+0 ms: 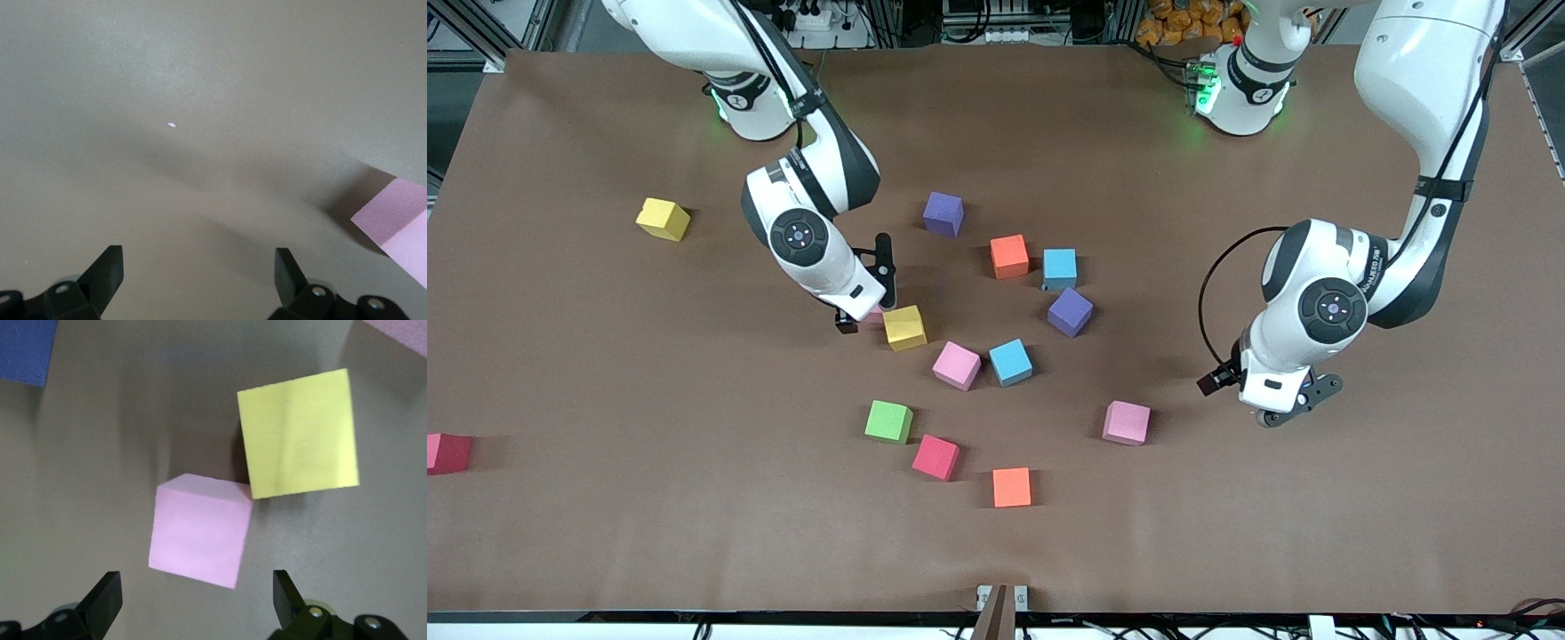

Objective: Form number 2 with 11 blocks
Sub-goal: 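Lower the right gripper onto the pink cube and close it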

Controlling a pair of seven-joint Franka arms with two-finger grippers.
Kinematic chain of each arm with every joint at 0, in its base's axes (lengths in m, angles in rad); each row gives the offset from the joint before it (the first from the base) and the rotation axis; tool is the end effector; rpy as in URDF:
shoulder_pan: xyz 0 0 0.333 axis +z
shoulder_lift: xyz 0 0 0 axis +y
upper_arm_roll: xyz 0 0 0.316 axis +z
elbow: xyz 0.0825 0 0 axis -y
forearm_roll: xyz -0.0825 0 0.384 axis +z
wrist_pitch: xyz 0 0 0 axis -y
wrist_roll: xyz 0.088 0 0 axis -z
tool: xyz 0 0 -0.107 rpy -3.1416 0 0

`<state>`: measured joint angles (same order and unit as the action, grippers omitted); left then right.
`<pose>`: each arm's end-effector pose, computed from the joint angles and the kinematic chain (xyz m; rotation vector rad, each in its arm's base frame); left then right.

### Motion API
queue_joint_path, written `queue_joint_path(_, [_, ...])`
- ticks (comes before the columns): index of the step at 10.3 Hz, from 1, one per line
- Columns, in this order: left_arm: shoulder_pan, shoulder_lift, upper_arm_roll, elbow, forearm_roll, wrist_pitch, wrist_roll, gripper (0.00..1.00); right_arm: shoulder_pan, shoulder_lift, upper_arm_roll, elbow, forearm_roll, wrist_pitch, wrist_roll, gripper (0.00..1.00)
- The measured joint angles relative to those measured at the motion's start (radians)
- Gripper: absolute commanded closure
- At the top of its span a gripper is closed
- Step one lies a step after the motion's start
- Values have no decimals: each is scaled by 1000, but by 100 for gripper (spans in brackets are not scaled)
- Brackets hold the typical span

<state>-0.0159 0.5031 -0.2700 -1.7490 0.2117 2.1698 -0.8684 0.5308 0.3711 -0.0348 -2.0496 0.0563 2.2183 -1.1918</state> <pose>0.6347 -0.1621 0.2885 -2.9846 -0.7391 0.0415 0.5018 0.2738 0.2412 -2.0581 -2.2288 0.2741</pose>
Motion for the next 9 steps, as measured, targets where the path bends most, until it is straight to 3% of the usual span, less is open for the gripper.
queue_joint_path(9, [-14, 26, -1, 1, 0, 18, -3, 0, 10, 60, 1, -3, 81, 28, 2, 0])
